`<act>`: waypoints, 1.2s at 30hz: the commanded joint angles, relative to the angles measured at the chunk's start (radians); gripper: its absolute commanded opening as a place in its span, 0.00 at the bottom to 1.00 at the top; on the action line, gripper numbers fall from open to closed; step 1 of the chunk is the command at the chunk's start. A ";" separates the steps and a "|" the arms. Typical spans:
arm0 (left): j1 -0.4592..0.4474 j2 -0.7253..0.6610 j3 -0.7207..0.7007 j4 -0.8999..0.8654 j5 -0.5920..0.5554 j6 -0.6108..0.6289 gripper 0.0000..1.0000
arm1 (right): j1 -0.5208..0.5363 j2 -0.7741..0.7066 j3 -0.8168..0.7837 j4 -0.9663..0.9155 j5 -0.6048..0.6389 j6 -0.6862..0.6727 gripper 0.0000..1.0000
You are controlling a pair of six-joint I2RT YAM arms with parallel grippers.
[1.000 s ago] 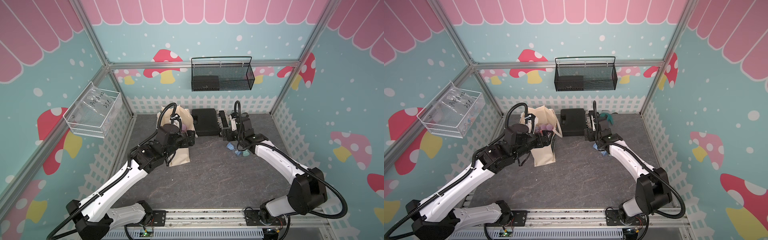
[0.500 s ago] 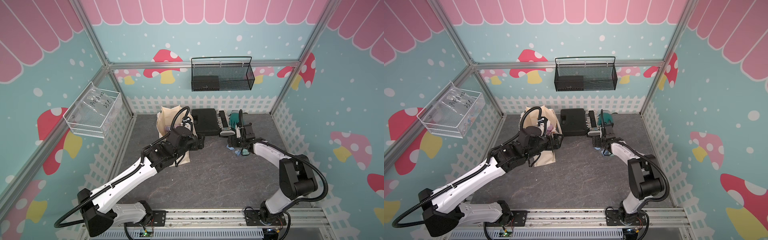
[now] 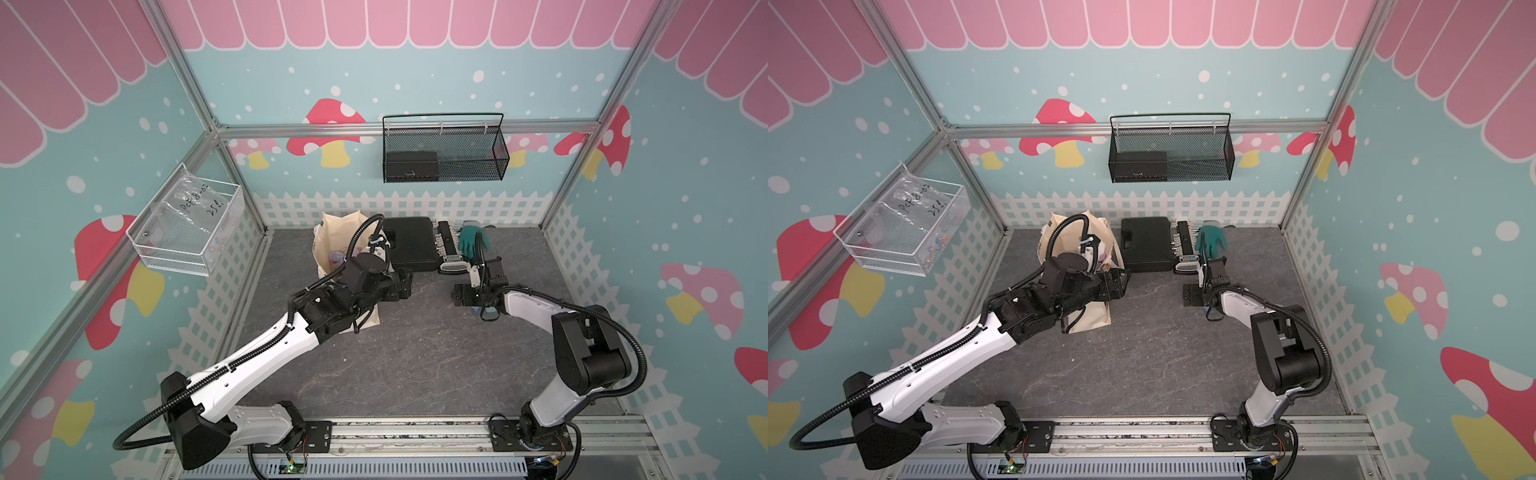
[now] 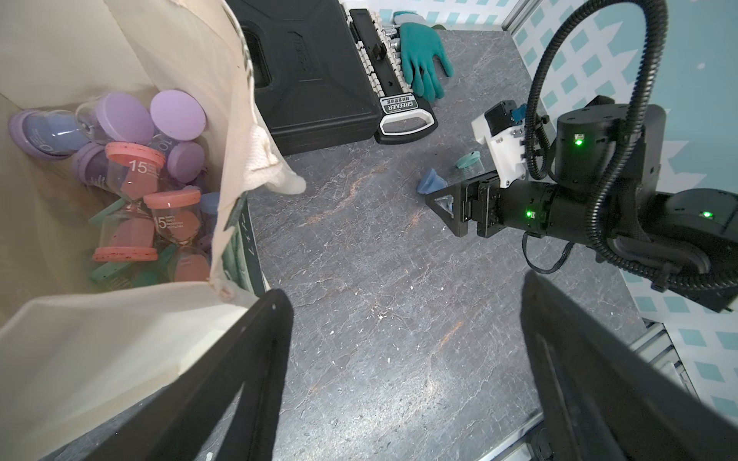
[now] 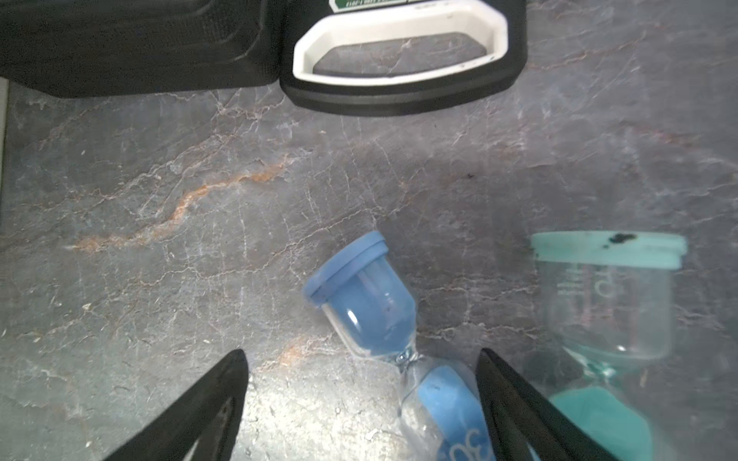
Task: Put the hourglass into the canvas bag
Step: Pick up the hourglass from the center of the board.
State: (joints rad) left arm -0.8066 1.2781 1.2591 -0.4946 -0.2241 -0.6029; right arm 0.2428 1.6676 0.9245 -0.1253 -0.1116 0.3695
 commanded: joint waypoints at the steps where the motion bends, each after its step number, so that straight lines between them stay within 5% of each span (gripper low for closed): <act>1: -0.004 0.004 -0.005 0.019 -0.006 -0.015 0.88 | 0.009 -0.036 -0.034 0.004 -0.046 0.015 0.91; 13: -0.003 0.002 -0.007 0.019 -0.029 -0.010 0.88 | 0.081 -0.094 -0.086 0.015 -0.115 0.034 0.87; 20: -0.003 0.003 -0.003 0.019 -0.035 -0.005 0.88 | 0.081 -0.107 -0.060 -0.021 -0.020 -0.007 0.88; 36: -0.003 -0.016 -0.030 0.008 -0.066 -0.006 0.88 | 0.133 -0.065 -0.062 -0.102 -0.047 -0.041 0.83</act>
State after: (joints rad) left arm -0.8066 1.2789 1.2411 -0.4923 -0.2699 -0.6025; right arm 0.3588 1.5894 0.8520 -0.1738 -0.1787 0.3340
